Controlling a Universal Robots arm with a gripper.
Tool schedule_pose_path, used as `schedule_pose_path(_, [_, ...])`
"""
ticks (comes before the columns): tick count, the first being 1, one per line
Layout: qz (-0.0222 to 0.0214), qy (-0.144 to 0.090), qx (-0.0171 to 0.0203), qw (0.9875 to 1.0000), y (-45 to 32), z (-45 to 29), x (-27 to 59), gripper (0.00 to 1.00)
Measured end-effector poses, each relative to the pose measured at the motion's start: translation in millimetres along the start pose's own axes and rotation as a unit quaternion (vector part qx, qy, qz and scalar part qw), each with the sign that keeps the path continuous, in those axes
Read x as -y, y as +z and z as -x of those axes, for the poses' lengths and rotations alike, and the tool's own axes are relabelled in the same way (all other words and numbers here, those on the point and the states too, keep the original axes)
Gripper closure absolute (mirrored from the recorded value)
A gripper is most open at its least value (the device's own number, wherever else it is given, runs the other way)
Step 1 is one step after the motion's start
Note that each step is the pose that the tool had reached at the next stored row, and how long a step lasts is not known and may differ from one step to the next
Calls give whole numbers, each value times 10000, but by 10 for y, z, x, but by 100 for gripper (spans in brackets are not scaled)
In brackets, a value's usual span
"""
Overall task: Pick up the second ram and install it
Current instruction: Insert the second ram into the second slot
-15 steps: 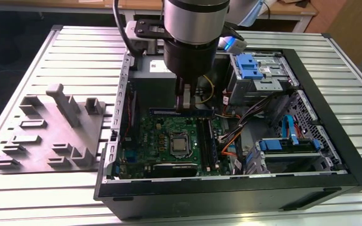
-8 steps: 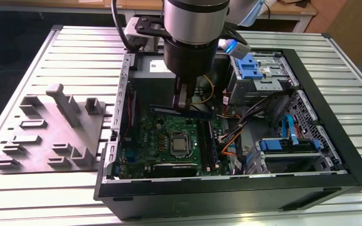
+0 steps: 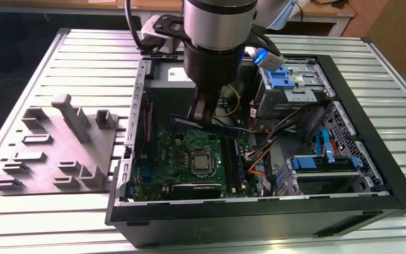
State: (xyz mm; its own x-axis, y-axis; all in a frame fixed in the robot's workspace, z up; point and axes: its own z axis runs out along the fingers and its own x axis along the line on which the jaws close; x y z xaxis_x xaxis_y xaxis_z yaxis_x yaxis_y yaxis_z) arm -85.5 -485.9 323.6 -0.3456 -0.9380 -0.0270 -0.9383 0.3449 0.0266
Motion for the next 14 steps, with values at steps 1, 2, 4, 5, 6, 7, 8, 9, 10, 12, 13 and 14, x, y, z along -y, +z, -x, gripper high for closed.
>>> schedule_pose_path(1, [-3,90,2,10000,0,0,0,89])
schedule_pose_path(2, [-5,179,4,9998,0,0,0,89])
schedule_pose_path(4, [-10,358,8,9994,0,0,0,89])
schedule_pose_path(5, [-13,455,11,9990,0,0,0,89])
schedule_pose_path(6, [-15,542,13,9985,0,0,0,89])
schedule_pose_path(7, [-18,632,16,9980,1,0,0,89])
schedule_pose_path(8, [-20,724,18,9974,1,0,0,89])
schedule_pose_path(9, [-22,812,20,9967,1,0,0,89])
schedule_pose_path(10, [-25,904,23,9959,2,0,0,89])
schedule_pose_path(12, [-29,1082,28,9941,3,0,0,89])
schedule_pose_path(13, [-32,1177,30,9930,3,0,0,89])
schedule_pose_path(14, [-34,1267,33,9919,4,0,0,89])
